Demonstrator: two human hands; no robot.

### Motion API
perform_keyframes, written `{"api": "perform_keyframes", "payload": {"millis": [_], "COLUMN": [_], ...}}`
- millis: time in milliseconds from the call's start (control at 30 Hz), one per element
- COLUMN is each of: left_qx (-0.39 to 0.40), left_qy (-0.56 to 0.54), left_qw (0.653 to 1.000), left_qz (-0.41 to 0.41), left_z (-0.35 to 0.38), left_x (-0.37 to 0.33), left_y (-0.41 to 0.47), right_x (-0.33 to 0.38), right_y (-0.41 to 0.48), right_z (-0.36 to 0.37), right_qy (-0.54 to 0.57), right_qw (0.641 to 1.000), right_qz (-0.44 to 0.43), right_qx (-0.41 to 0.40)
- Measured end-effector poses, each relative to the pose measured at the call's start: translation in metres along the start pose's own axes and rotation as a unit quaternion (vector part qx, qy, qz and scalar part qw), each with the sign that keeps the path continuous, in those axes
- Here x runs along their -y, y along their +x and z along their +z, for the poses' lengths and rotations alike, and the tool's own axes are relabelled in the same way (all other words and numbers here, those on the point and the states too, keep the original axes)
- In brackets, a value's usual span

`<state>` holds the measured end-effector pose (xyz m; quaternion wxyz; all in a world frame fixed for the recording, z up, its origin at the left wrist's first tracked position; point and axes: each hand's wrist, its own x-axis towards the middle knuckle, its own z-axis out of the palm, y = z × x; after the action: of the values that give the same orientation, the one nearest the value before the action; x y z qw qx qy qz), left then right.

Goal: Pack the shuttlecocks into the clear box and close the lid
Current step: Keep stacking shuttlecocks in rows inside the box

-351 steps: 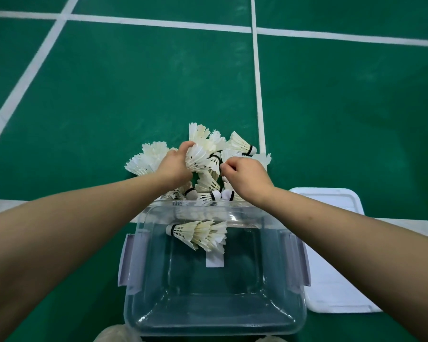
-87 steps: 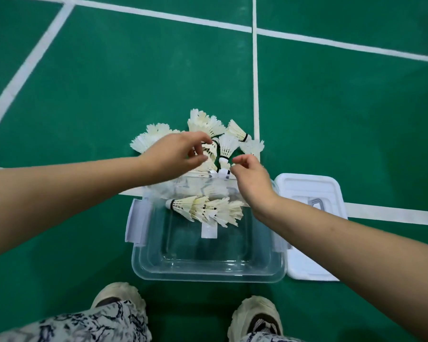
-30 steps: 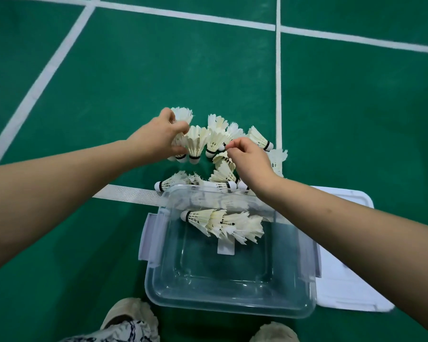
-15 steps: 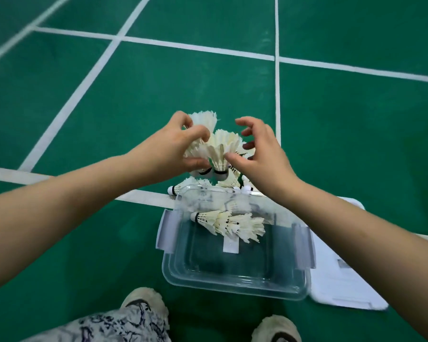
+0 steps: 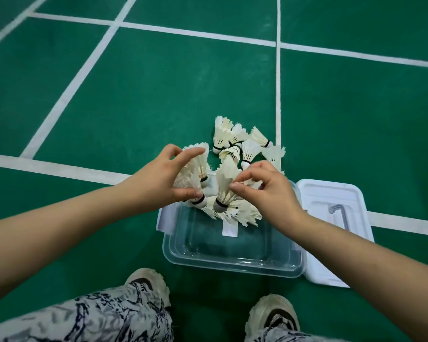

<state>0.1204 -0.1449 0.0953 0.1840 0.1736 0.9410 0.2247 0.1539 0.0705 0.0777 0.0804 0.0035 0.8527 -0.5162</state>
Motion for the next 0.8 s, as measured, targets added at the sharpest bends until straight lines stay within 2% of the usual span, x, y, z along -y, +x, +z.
{"api": "perform_keyframes", "payload": {"millis": [100, 233, 500, 800], "left_qx": [-0.009, -0.007, 0.020, 0.027], "left_qy": [-0.009, -0.019, -0.023, -0.007], "left_qw": [1.000, 1.000, 1.000, 0.999], "left_qz": [-0.005, -0.004, 0.005, 0.039], "left_z": [0.004, 0.008, 0.014, 0.017], "left_x": [0.004, 0.006, 0.009, 0.010], "left_y": [0.002, 0.006, 0.008, 0.009], "right_x": [-0.018, -0.042, -0.067, -0.085], "right_y": [-0.010, -0.021, -0.014, -0.006], "right_z": [0.006, 0.025, 0.056, 0.074], "right_qy": [0.042, 0.108, 0.022, 0.101], "right_qw": [0.997, 0.977, 0.951, 0.869], "right_qz": [0.063, 0.185, 0.294, 0.428], "right_qx": [-0.029, -0.011, 0.094, 0.226]}}
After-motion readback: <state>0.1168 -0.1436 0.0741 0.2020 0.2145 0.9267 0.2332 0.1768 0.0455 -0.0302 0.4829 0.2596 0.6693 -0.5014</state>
